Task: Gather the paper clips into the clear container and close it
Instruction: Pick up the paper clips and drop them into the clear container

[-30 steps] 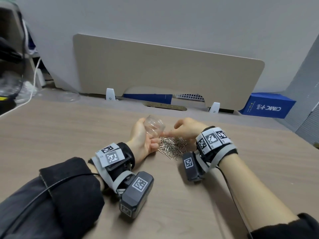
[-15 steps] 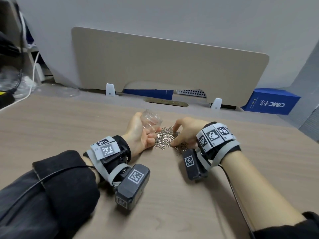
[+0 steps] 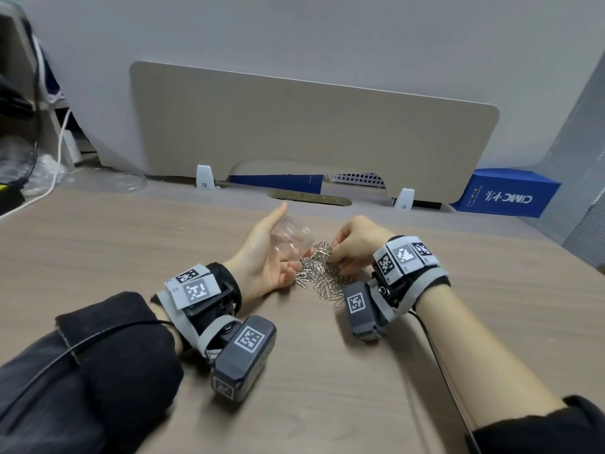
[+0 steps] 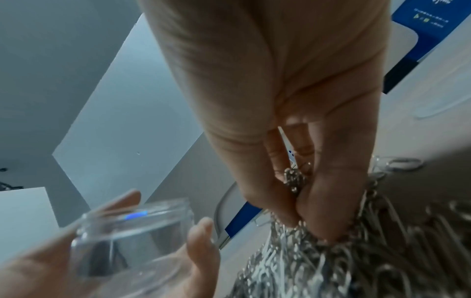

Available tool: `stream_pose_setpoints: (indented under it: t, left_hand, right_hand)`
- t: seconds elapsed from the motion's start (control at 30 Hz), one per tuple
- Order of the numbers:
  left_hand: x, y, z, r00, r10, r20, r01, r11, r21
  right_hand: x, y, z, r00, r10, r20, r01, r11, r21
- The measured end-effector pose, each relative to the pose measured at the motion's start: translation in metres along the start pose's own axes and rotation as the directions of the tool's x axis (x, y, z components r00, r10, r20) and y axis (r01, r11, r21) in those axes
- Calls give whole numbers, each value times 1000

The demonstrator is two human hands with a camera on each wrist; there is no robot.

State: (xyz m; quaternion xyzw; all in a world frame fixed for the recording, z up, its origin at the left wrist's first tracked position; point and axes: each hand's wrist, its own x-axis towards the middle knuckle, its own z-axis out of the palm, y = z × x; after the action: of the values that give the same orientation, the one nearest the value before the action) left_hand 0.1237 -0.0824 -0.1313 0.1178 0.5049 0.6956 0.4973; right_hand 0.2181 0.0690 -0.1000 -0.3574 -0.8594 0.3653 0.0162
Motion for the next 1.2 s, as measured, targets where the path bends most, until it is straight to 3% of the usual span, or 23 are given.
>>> stream_pose_setpoints:
  t: [0.3,0.43,0.57,0.8,0.9,0.97,1.07,1.2]
  left_hand:
    - [-6,-4,9,988,153,-18,-149,978,144]
    - [-8,-6,10,992,97,85,-109,983,150]
    - [-10,-5,12,982,25,190,-30,999,25]
    - [-12,-4,11,991,23,130,-24,1000,10]
    - [-7,-4,7,996,54,66,-54,999,1]
    - [-6,-4,5,996,89,31,-89,996,-18]
    - [-3,-3,3,992,125,-1,-125,991,-44]
    - [-2,-4,3,993,121,-10,-121,992,-36]
  right_hand:
    - [-18,-19,-36,991,-136,-19,137,970,199]
    - [-28,-32,-33,968,-246,48,237,960,149]
    - [-31,-40,-16,944,-311,110,306,950,59]
    - [-28,-40,-15,925,-376,49,376,927,11]
    - [-27,-34,-23,942,-328,-73,332,941,58]
    - [-26,-27,-26,966,-243,-86,250,965,80]
    - [-29,-9,-26,993,-97,61,98,995,-13]
    - [-42,13,-23,973,30,229,-12,997,-80]
